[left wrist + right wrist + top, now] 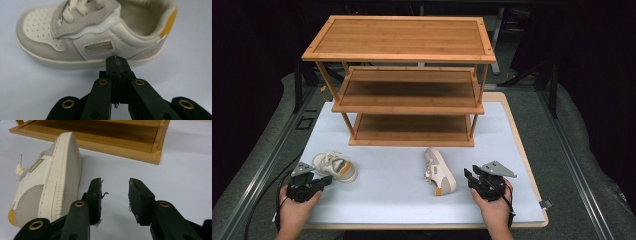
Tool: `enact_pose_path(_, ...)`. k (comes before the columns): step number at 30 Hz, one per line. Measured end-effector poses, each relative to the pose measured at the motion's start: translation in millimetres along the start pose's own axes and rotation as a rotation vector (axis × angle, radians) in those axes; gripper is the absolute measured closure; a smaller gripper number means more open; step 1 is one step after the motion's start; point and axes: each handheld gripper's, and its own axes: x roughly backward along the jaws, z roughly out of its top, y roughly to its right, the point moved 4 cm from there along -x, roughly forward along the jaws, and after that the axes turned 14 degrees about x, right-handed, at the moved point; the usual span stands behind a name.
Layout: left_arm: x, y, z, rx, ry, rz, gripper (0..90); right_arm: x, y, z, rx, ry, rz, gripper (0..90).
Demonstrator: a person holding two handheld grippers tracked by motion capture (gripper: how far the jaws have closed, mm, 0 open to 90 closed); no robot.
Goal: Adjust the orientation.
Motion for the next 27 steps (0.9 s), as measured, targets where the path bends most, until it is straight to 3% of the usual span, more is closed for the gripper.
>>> enact_pose_path(2, 2.5, -2.4, -2.1, 0.012, 0.003, -0.002, 89.8, 0.1, 0.2, 0.0, -0.005, 0.000, -0.002, 63.0)
enact_pose_path(8, 16.2, -2.3, 3.5, 0.066, 0.099, -0.023, 89.1, 0.1, 1.5, -0.3, -0.008, 0.000, -0.009, 62.7)
enact_pose_path(9, 17.7, -0.6, 6.0, 0.077, 0.117, -0.027, 80.5, -0.9, 1.6, -1.1, -0.016, -0.002, -0.001, 62.6)
enact_pose_path(11, 18.4, 3.9, 11.1, 0.091, 0.156, -0.031, 75.5, -1.0, 1.8, -1.4, -0.016, -0.003, 0.003, 62.4)
enact_pose_path(16, 11.2, 12.6, 22.6, 0.093, 0.208, 0.032, 52.9, -1.4, 2.2, -2.0, -0.026, 0.000, -0.002, 61.8)
enact_pose_path(21, 3.4, 13.3, 30.4, 0.085, 0.237, 0.107, 46.0, -1.7, 3.5, -2.6, -0.029, 0.003, -0.001, 61.2)
enact_pose_path(27, -0.3, 13.9, 31.1, 0.067, 0.230, 0.127, 44.2, -1.9, 4.3, -3.3, -0.036, 0.002, 0.002, 60.4)
